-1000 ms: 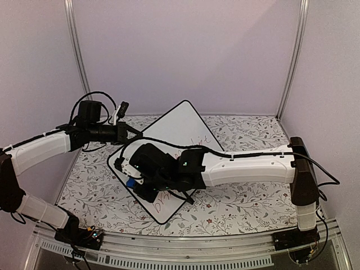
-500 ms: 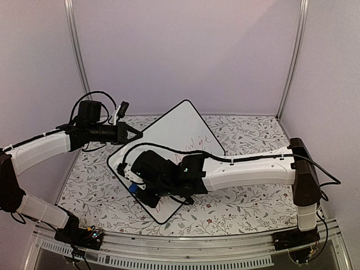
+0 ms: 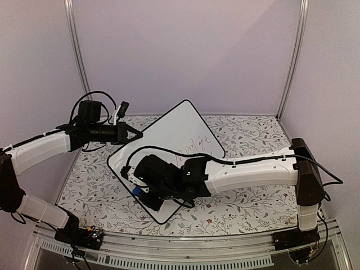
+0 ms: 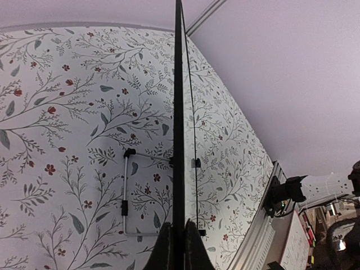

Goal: Erase the whiteboard
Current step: Erase the whiteboard at the center of the board.

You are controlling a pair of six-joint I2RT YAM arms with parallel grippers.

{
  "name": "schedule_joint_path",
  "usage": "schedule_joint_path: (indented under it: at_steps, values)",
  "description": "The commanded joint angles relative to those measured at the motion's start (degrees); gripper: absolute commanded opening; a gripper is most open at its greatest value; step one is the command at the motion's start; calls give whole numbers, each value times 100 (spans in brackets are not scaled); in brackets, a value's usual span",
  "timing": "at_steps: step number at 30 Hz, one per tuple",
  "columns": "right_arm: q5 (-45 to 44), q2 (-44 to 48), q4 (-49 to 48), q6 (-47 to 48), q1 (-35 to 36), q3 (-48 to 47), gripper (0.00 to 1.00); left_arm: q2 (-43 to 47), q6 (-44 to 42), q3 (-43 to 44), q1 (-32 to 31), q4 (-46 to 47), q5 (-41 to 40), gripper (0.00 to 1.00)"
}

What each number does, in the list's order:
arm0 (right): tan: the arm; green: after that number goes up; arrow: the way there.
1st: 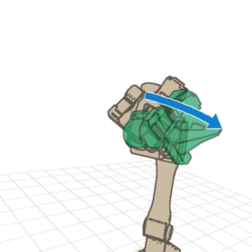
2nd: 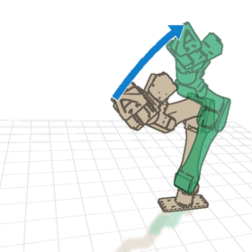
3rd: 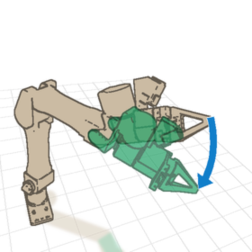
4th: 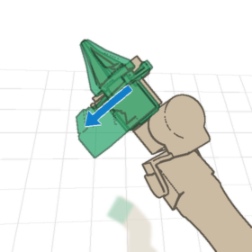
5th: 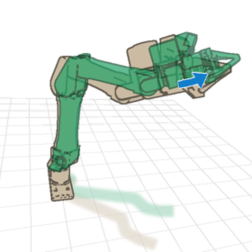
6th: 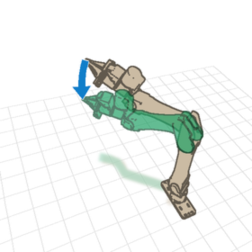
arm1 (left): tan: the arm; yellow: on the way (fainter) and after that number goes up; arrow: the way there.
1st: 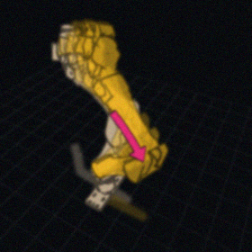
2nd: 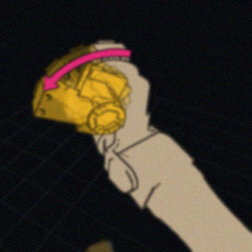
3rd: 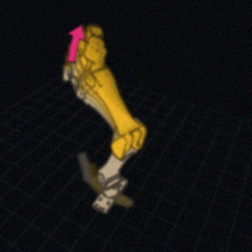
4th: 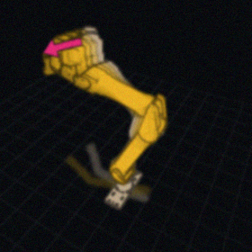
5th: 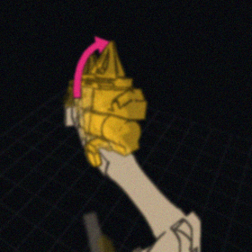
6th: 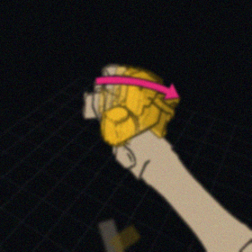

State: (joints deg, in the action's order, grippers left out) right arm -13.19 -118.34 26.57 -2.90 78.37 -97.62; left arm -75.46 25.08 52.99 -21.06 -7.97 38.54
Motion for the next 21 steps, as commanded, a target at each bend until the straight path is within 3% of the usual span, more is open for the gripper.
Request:
schedule_joint_path:
  at_steps: [1, 12, 21]
  values:
    - [-355, 163, 279, -49, 19, 95, 3, 32, -75, 63, -83, 57, 64, 0]
    - [-767, 45, 332, 693, 56, -993, 4, 34, -85, 64, -88, 52, 40, 0]
    - [-811, -304, 440, 868, 56, -1241, 4, 26, -82, 62, -83, 48, 32, 0]
